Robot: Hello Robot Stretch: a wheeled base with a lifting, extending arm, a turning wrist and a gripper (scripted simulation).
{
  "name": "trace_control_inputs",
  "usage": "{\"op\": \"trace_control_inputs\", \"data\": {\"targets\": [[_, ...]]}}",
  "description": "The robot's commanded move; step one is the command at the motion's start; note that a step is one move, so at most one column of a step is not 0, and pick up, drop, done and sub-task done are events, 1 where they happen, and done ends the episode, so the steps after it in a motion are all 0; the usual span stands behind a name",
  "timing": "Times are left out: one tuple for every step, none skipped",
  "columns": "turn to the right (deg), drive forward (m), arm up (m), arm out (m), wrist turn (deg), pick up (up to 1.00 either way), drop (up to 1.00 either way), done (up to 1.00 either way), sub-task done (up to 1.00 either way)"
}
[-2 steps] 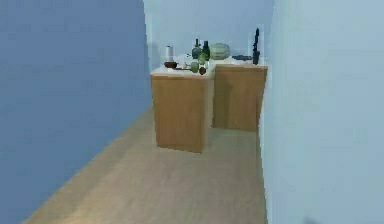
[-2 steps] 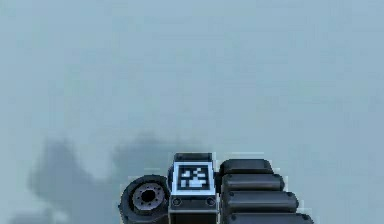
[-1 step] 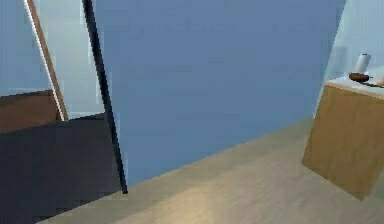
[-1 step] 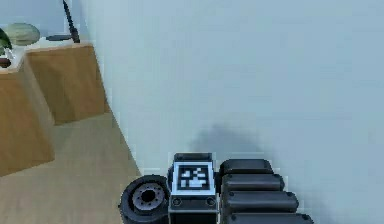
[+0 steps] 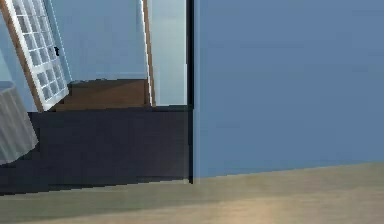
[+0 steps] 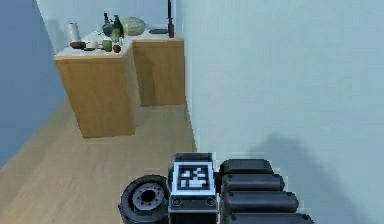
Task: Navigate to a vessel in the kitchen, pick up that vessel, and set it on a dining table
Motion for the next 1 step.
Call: {"op": "trace_control_inputs", "data": {"targets": [[0.0,0.15,0.0,0.0,0.0,0.0,0.0,0.0,0.0]]}}
